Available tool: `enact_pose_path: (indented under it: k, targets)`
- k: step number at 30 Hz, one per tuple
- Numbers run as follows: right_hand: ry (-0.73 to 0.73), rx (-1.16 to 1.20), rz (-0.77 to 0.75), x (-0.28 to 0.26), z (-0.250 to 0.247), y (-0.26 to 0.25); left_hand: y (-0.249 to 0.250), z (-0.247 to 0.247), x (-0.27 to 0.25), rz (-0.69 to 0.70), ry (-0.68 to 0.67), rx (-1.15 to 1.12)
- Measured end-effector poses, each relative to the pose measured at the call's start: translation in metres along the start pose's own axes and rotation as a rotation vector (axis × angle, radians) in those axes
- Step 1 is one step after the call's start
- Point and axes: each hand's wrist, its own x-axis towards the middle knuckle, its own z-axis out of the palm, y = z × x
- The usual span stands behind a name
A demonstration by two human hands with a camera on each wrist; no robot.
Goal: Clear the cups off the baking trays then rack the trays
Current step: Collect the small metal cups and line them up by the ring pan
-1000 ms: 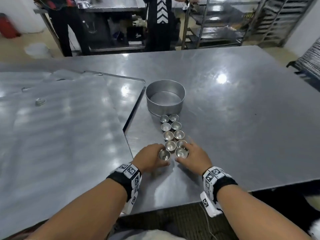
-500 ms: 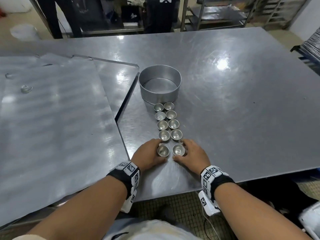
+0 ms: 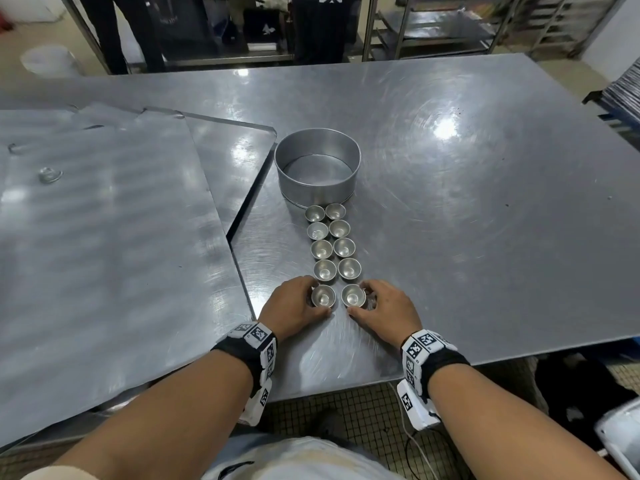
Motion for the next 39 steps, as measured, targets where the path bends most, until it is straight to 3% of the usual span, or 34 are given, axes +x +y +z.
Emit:
enact_pose_path:
  k: [30, 35, 39]
  targets:
    - [0.036, -0.003, -0.008, 0.006, -0.009, -0.007, 0.006, -0.003, 0.002, 0.009, 0.028, -0.019]
    - [0.116, -0.011, -0.037, 0.022, -0.022, -0.039, 0.006, -0.031, 0.004, -0.009, 0.116, -0.002]
    - [0.139, 0.0, -0.142, 0.049, -0.025, -0.097, -0.012, -0.078, -0.002, -0.036, 0.209, 0.023]
